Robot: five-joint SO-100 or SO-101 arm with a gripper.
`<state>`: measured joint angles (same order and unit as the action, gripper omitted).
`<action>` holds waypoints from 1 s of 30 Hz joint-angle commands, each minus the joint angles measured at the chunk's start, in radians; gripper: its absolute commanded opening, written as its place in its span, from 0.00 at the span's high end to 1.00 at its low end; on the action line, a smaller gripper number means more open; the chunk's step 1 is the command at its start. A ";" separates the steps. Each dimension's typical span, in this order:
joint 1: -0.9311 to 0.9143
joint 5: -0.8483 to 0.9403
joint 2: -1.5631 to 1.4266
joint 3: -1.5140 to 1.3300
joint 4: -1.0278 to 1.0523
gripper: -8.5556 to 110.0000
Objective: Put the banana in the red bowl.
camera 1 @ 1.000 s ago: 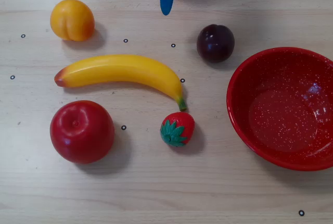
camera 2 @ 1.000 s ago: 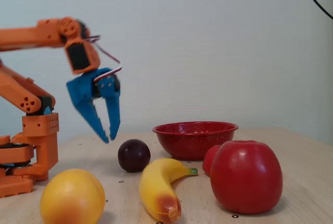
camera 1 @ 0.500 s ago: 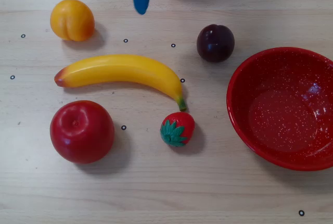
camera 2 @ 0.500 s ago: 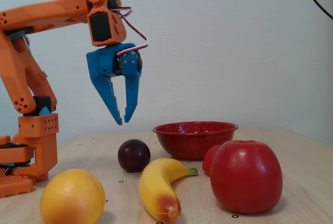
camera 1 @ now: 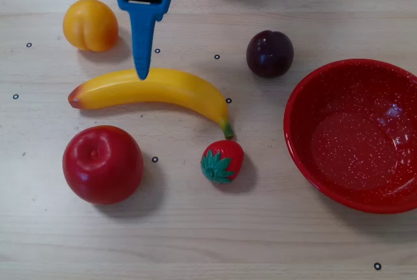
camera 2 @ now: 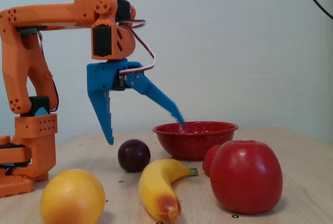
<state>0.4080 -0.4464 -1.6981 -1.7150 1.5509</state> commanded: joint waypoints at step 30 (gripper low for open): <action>-0.078 -0.040 0.279 0.005 -0.268 0.36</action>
<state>0.3728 -0.4679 -1.3821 -1.7472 1.3054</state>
